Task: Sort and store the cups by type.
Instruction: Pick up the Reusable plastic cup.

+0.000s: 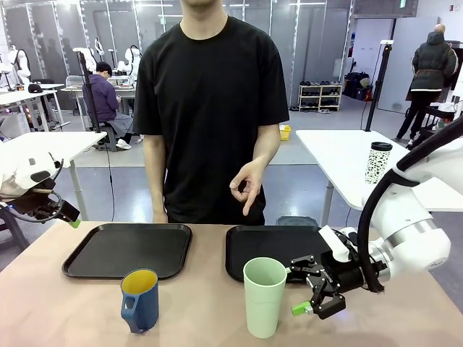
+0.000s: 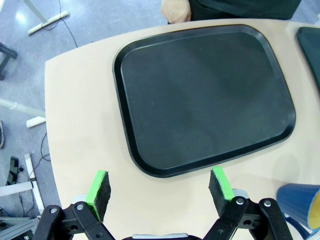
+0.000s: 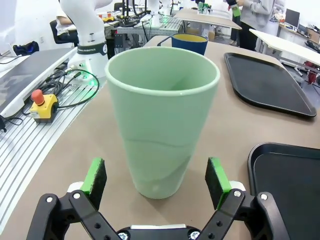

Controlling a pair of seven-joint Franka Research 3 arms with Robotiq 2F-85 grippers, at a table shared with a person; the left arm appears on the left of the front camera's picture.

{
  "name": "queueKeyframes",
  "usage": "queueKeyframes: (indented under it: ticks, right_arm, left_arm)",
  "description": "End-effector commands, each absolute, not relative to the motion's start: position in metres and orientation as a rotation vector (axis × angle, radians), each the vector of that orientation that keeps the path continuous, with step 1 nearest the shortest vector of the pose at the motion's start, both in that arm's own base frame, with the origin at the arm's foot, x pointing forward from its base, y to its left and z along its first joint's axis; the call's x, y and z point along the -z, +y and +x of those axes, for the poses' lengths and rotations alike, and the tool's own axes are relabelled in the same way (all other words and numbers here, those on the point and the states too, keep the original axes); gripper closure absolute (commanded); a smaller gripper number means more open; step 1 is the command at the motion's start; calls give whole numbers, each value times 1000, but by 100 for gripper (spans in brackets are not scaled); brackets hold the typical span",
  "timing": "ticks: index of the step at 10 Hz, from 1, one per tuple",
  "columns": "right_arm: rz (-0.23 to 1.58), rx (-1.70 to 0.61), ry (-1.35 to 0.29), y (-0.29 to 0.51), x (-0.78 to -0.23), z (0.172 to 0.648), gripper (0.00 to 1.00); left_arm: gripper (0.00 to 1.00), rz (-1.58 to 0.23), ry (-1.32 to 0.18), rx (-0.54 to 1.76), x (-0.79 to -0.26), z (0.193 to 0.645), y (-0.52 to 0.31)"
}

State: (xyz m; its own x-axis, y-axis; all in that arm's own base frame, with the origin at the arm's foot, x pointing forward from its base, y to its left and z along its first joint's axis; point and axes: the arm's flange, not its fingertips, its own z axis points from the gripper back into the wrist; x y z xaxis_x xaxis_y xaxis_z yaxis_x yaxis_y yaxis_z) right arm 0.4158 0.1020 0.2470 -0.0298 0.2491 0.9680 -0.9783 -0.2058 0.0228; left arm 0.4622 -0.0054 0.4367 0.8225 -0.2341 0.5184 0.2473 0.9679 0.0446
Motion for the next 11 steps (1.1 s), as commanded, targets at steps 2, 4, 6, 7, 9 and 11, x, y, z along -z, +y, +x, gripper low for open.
queueKeyframes:
  ticks: [2, 4, 6, 7, 9, 11]
  right_arm:
    - [1202, -1479, -992, 114, -231, 421, 0]
    - [1211, -1467, -1007, 117, -223, 423, 0]
    - [1247, -1471, -1005, 123, -218, 426, 0]
    - [1258, -1470, -1000, 125, -216, 427, 0]
    - [1280, -1476, -999, 128, -214, 428, 0]
    - [1301, -1491, -995, 133, -213, 428, 0]
  left_arm:
    - [0, -35, -549, 253, -436, 463, -3]
    - [0, -35, -549, 253, -436, 463, -3]
    - [0, -35, -549, 253, -436, 463, -3]
    - [0, -35, -549, 253, -436, 463, -3]
    - [0, -35, -549, 253, -436, 463, -3]
    - [0, -35, -549, 253, -436, 463, -3]
